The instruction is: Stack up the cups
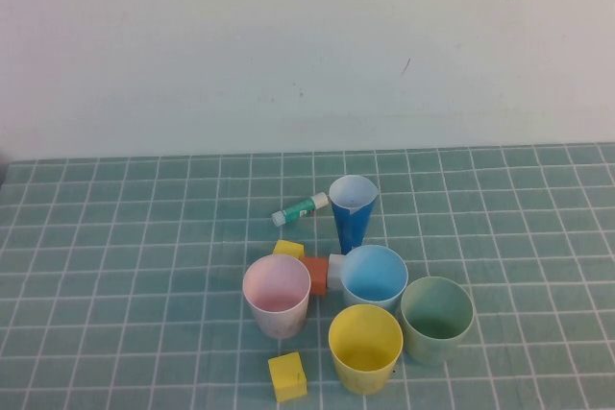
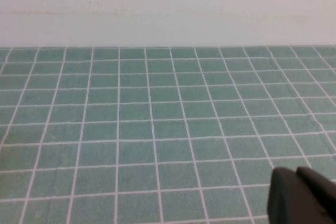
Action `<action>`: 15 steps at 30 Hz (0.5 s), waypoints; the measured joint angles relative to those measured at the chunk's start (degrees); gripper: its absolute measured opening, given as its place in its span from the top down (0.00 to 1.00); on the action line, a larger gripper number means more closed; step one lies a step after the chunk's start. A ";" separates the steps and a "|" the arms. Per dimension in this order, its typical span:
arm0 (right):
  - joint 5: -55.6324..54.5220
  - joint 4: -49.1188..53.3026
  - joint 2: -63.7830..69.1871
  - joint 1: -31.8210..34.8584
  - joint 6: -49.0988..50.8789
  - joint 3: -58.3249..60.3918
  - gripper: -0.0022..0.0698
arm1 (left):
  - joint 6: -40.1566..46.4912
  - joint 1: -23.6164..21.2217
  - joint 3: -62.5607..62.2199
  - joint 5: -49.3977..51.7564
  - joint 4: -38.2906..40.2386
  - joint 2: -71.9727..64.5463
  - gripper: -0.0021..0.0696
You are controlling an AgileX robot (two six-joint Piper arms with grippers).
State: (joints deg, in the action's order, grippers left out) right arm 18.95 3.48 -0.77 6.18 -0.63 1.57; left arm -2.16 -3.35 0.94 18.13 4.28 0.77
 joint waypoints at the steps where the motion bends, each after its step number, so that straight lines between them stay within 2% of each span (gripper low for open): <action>1: 0.00 0.00 0.00 0.00 0.00 0.00 0.97 | 0.00 0.00 0.00 0.00 0.66 0.00 0.98; 5: 0.00 0.00 0.00 0.00 0.00 0.00 0.97 | -0.26 0.00 0.11 -0.92 7.33 0.00 0.98; 11: 0.00 0.00 0.00 0.00 0.00 0.00 0.97 | -7.54 0.00 0.21 -3.18 36.62 0.00 0.97; 13: 0.00 0.00 0.00 0.00 0.00 0.00 0.97 | -8.39 0.00 0.21 -5.01 42.92 0.00 0.97; 15: 0.00 0.00 0.00 0.00 0.00 0.00 0.97 | -8.78 0.00 0.21 -6.07 44.71 0.00 0.97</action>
State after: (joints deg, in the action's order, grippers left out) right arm 18.95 3.48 -0.77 6.18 -0.63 1.57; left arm -10.95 -3.35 1.15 12.06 48.99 0.77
